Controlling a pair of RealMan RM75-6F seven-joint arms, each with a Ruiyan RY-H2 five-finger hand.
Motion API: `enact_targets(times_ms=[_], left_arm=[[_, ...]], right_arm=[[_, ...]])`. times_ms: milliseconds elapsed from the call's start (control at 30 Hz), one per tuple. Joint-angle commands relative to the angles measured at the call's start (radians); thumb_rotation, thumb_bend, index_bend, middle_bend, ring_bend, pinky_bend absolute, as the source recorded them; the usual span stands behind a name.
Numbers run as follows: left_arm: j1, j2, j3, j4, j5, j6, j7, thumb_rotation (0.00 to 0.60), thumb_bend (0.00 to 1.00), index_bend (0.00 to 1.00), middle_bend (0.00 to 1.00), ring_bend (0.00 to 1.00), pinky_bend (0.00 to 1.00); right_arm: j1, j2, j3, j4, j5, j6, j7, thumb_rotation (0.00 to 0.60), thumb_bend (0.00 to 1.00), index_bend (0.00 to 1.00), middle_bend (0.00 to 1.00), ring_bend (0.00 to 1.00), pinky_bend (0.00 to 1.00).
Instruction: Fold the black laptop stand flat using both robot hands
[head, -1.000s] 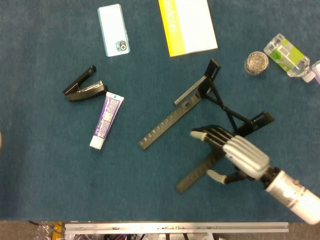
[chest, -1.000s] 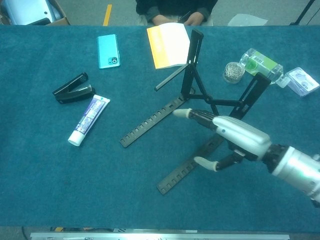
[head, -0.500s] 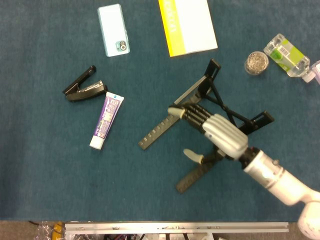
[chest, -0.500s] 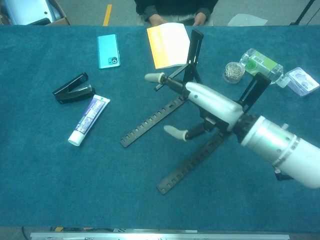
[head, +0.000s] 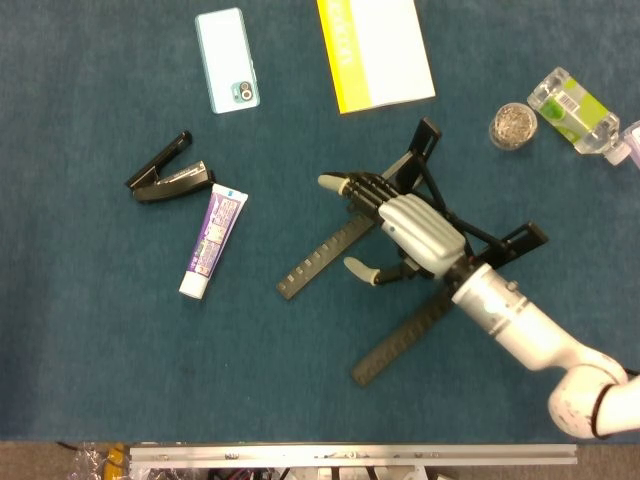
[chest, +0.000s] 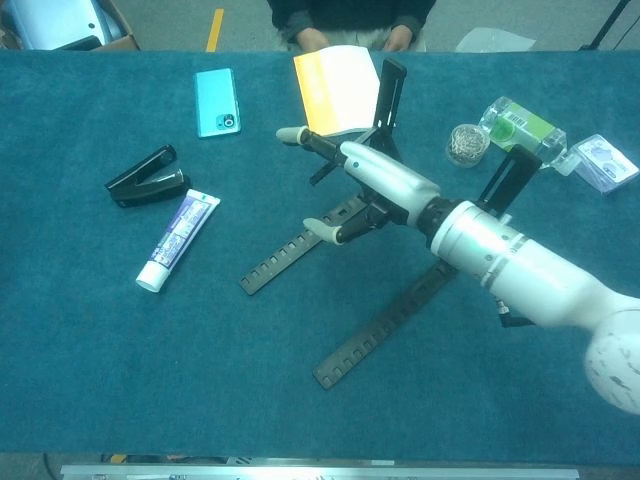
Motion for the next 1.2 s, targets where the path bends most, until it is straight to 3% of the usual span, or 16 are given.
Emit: enact_targets(times_ms=[33,400,733,1000,1200], left_arm=[[0.002,0.001,0.0,0.005,-0.003,0.0,-0.003,0.6,0.47,0.15,0.05,0.05,0.07],[0.001,-0.006,-0.001,0.024,-0.005,-0.007,-0.022,0.6,0.47,0.15,0.05,0.05,0.07],[-0.002,-0.014,-0.003,0.032,-0.005,-0.011,-0.025,0.6,0.47,0.15,0.05,0.05,0.07],[0.0,-0.015,-0.003,0.03,-0.007,-0.01,-0.019,0.6,0.47,0.14,0.05,0.05,0.07],[0.002,-0.016,-0.003,0.026,-0.017,-0.013,-0.011,0.6,0.47,0.15,0.05,0.05,0.07]], right_arm=[[0.013,-0.031,0.007,0.051,0.034,-0.026,0.002,0.6,0.32,0.0,0.08,0.0,0.04],[-0.004,-0.047,-0.007,0.121,0.096,-0.042,-0.004,0.6,0.32,0.0,0.08,0.0,0.04],[-0.009,-0.033,-0.011,0.112,0.094,-0.032,-0.017,0.6,0.32,0.0,0.08,0.0,0.04],[-0.014,0.035,-0.065,-0.016,-0.03,0.012,0.022,0.6,0.32,0.0,0.08,0.0,0.04],[-0.052,0.201,-0.153,-0.209,-0.217,0.145,0.017,0.6,0.32,0.0,0.08,0.0,0.04]])
